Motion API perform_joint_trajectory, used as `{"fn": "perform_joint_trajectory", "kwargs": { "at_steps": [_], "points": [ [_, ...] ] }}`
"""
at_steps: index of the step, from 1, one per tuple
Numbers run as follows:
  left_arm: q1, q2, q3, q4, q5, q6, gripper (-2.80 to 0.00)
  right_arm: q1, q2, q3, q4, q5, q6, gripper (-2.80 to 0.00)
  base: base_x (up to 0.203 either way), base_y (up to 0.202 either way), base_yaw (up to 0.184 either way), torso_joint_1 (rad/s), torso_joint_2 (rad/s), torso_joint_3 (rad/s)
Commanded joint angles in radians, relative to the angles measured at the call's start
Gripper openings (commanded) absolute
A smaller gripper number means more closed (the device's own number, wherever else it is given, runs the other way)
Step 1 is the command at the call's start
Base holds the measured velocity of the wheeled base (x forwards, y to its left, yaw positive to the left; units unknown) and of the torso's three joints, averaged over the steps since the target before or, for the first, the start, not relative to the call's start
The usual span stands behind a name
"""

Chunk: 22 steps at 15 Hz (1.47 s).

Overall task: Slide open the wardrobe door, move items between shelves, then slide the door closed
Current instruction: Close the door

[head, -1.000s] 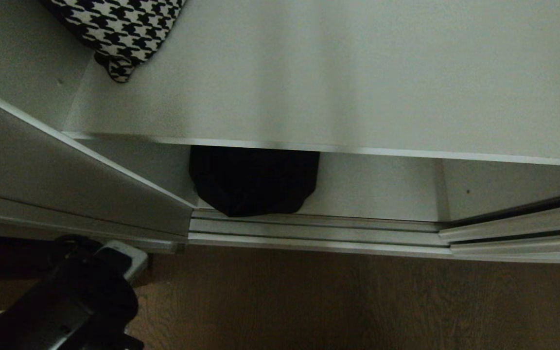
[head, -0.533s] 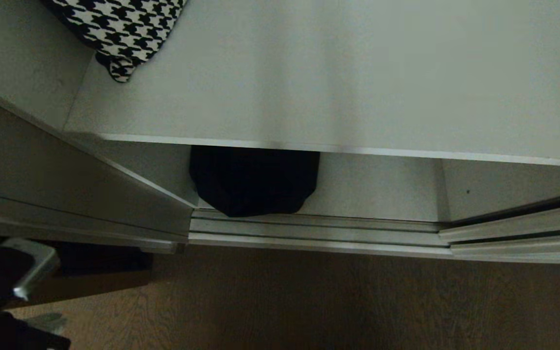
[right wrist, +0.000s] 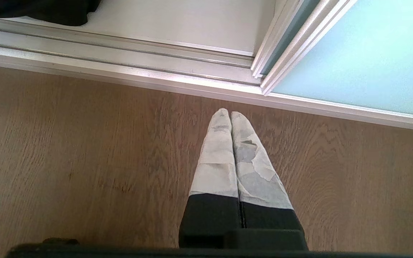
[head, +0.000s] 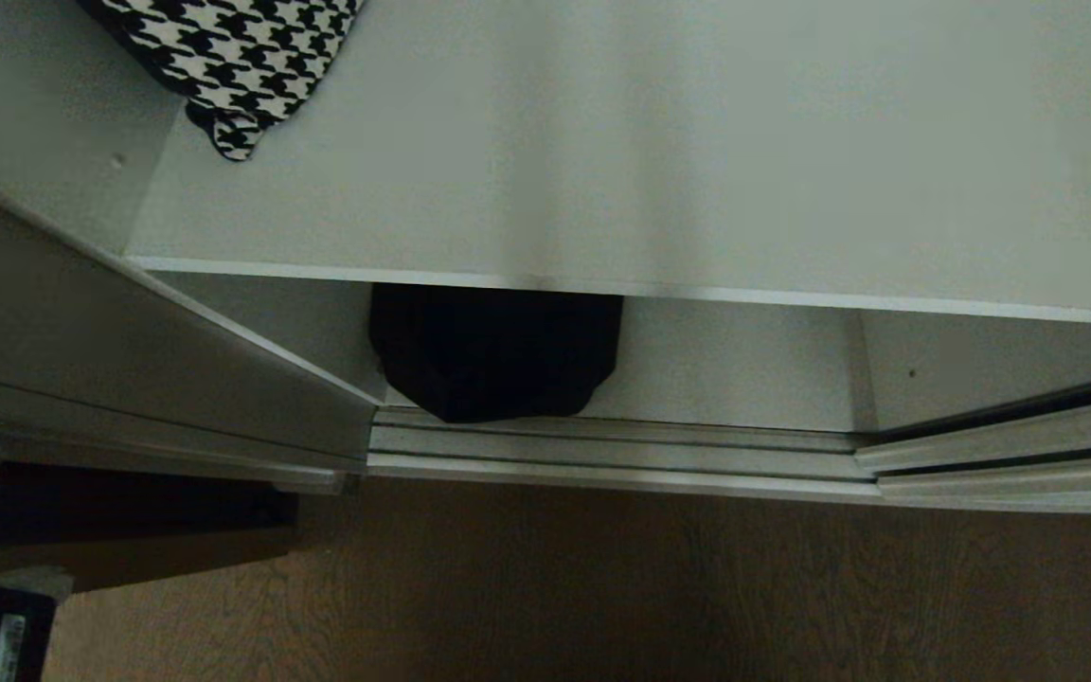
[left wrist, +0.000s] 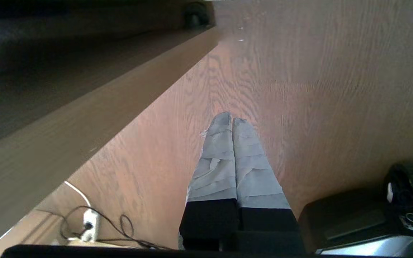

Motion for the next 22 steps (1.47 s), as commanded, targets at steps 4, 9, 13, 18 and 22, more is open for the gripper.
{"fn": "perform_joint_trajectory", "kwargs": {
  "at_steps": [4,9,13,18,22],
  "points": [
    [0.240,-0.214,0.004,-0.022,-0.320,0.070,-2.80,0.000,0.000,0.000,-0.001,0.001,0.000,-2.80,0.000,0.000,0.000,0.000,0.00,0.000],
    [0.247,-0.483,0.077,-0.106,-0.339,0.015,-2.80,0.000,0.000,0.000,-0.001,0.001,0.000,-2.80,0.000,0.000,0.000,0.000,0.00,0.000],
    [0.259,-0.642,0.222,-0.132,-0.312,0.000,-2.80,0.000,0.000,0.000,-0.001,0.001,0.000,-2.80,0.000,0.000,0.000,0.000,0.00,0.000],
    [0.216,-0.674,0.396,-0.317,-0.409,-0.044,-2.80,0.000,0.000,0.000,-0.001,0.001,0.001,-2.80,0.000,0.000,0.000,0.000,0.00,0.000],
    [0.197,-0.845,0.526,-0.327,-0.488,0.006,-2.80,0.000,0.000,0.000,-0.001,0.001,0.001,-2.80,0.000,0.000,0.000,0.000,0.00,0.000]
  ]
}}
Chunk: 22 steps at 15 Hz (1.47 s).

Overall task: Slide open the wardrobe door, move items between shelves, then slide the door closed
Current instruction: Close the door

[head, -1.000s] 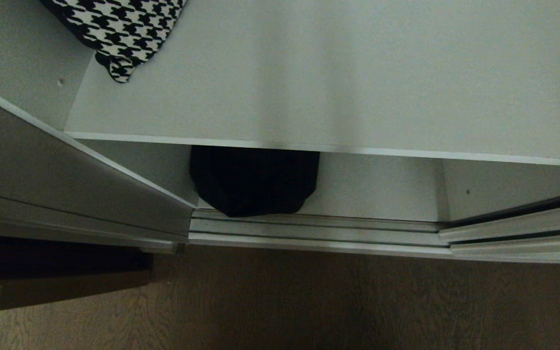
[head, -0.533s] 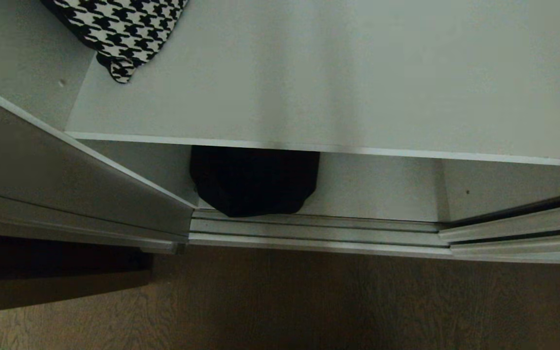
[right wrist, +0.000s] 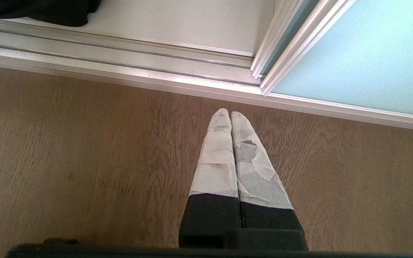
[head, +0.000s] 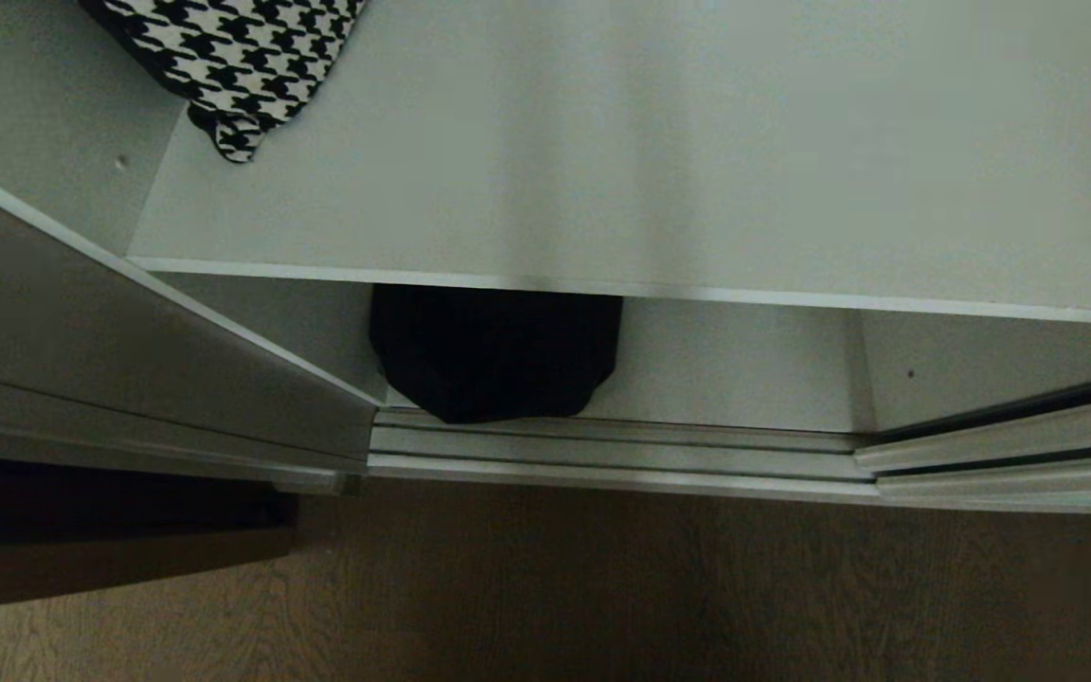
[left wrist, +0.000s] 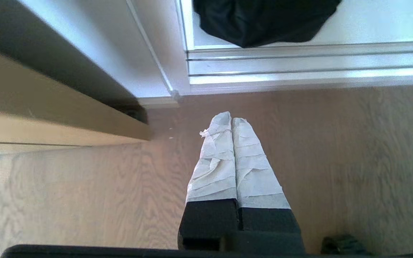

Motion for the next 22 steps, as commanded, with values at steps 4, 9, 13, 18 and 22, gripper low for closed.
{"fn": "perform_joint_trajectory", "kwargs": {
  "at_steps": [4,9,13,18,22],
  "points": [
    [-0.009,-0.175,0.171,-0.079,0.053,-0.073,-2.80,0.000,0.000,0.000,0.000,0.000,-0.001,-2.80,0.000,0.000,0.000,0.000,0.00,0.000],
    [-0.009,-0.175,0.198,-0.173,0.048,-0.139,-2.80,0.000,0.000,0.000,0.000,0.000,-0.001,-2.80,0.000,0.000,0.000,0.000,0.00,0.000],
    [-0.009,-0.175,0.206,-0.201,0.029,-0.127,-2.80,0.000,0.000,0.000,0.000,0.000,-0.001,-2.80,0.000,0.000,0.000,0.000,0.00,0.000],
    [-0.011,-0.175,0.213,-0.190,-0.013,0.064,-2.80,0.000,0.000,0.000,0.000,0.000,0.000,-2.80,0.000,0.000,0.000,0.000,0.00,0.000],
    [-0.011,-0.177,0.188,-0.036,0.120,-0.030,-2.80,0.000,0.000,0.000,0.000,0.000,-0.001,-2.80,0.000,0.000,0.000,0.000,0.00,0.000]
  ]
}}
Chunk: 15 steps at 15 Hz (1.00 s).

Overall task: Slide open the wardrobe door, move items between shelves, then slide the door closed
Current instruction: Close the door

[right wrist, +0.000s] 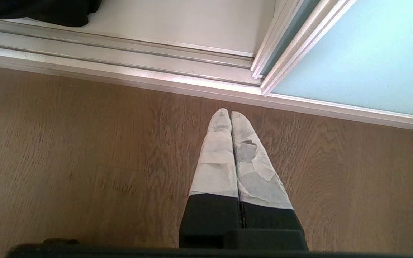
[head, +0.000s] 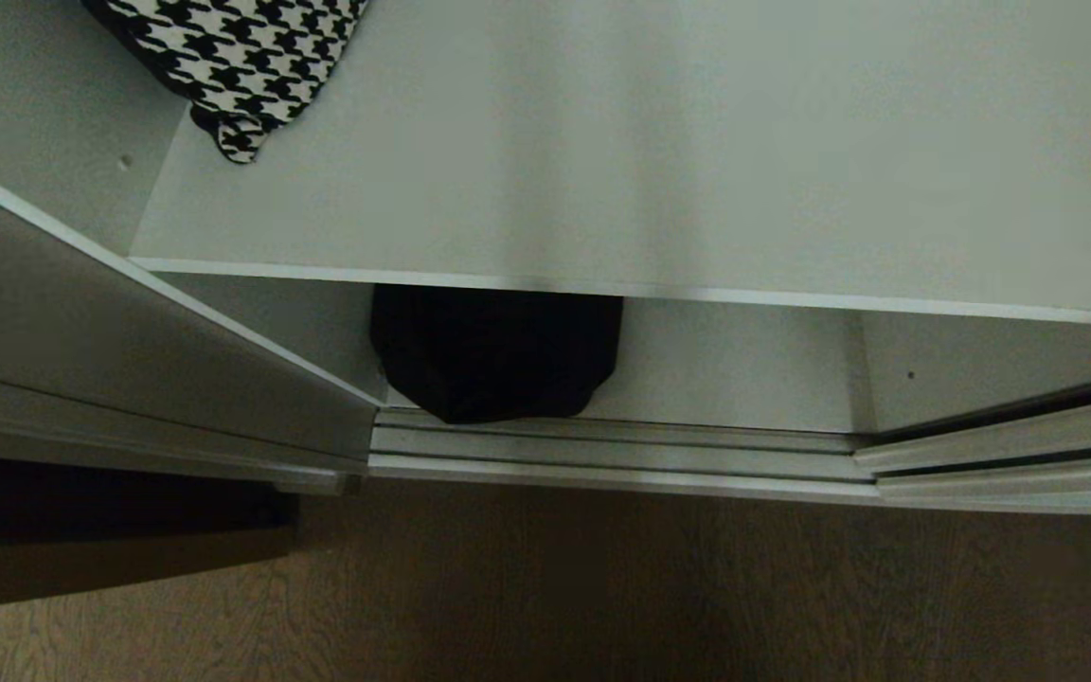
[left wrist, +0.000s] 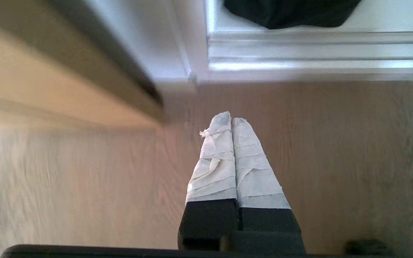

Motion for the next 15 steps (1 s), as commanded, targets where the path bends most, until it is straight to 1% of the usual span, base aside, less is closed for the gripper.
{"fn": "perform_joint_trajectory", "kwargs": {
  "at_steps": [1,2,3,6,7,9,10,11,15],
  "points": [
    [0.000,0.005,0.023,-0.022,0.110,-0.037,-2.80,0.000,0.000,0.000,0.000,0.000,-0.001,-2.80,0.000,0.000,0.000,0.000,0.00,0.000],
    [0.000,0.005,0.028,-0.022,0.124,-0.039,-2.80,0.000,0.000,0.000,0.000,0.000,0.000,-2.80,0.000,0.000,0.000,0.000,0.00,0.000],
    [-0.002,0.005,0.030,-0.022,0.102,-0.033,-2.80,0.000,0.000,0.000,0.000,0.000,-0.001,-2.80,0.000,0.000,0.000,0.000,0.00,0.000],
    [-0.003,0.006,0.031,-0.016,0.083,0.051,-2.80,0.000,0.000,0.000,0.000,0.000,-0.001,-2.80,0.000,0.000,0.000,0.000,0.00,0.000],
    [-0.003,0.006,0.031,-0.016,0.081,0.051,-2.80,0.000,-0.001,0.000,0.000,0.000,-0.001,-2.80,0.000,0.000,0.000,0.000,0.00,0.000],
    [-0.003,0.005,0.031,-0.016,0.082,0.033,-2.80,0.000,0.000,0.000,0.000,0.000,-0.001,-2.80,0.000,0.000,0.000,0.000,0.00,0.000],
    [-0.003,0.005,0.031,-0.017,0.087,0.002,-2.80,0.000,0.000,0.000,0.000,0.000,-0.001,-2.80,0.000,0.000,0.000,0.000,0.00,0.000],
    [-0.003,0.005,0.031,-0.017,0.093,-0.007,-2.80,0.000,0.000,0.000,0.000,0.000,0.000,-2.80,0.000,0.000,0.000,0.000,0.00,0.000],
    [-0.003,0.006,0.031,-0.016,0.093,-0.007,-2.80,0.000,0.000,0.000,0.000,0.000,-0.001,-2.80,0.000,0.000,0.000,0.000,0.00,0.000]
  ]
}}
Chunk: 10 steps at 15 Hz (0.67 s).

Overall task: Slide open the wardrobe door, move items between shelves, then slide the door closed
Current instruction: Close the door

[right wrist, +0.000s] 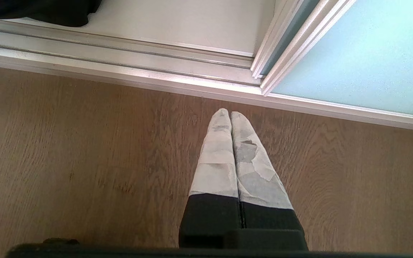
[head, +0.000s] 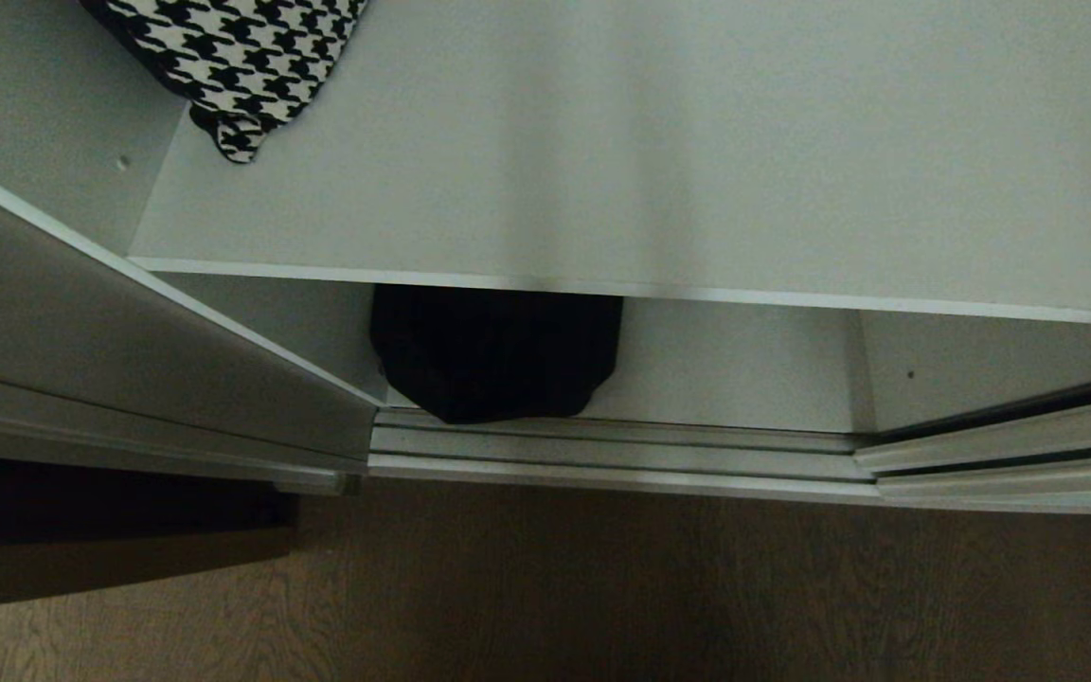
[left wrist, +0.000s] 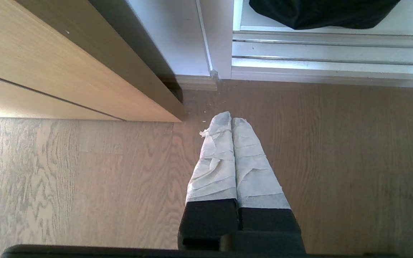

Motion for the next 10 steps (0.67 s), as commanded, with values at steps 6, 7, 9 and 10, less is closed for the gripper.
{"fn": "perform_joint_trajectory", "kwargs": {
  "at_steps": [6,7,9,10],
  "points": [
    [0.000,0.006,0.000,0.003,-0.004,0.032,-2.80,0.000,0.000,0.000,0.000,0.000,-0.001,-2.80,0.000,0.000,0.000,0.000,0.00,0.000],
    [0.000,0.004,0.000,-0.001,-0.003,0.017,-2.80,0.000,0.000,0.000,0.000,0.000,-0.001,-2.80,0.000,0.000,0.000,0.000,0.00,0.000],
    [0.000,0.004,0.000,0.000,-0.004,0.012,-2.80,0.000,0.000,0.000,0.000,0.000,0.001,-2.80,0.000,0.000,0.000,0.000,0.00,0.000],
    [0.000,0.004,0.000,0.001,-0.003,0.020,-2.80,0.000,0.000,0.000,0.000,0.000,-0.001,-2.80,0.000,0.000,0.000,0.000,0.00,0.000]
  ]
}}
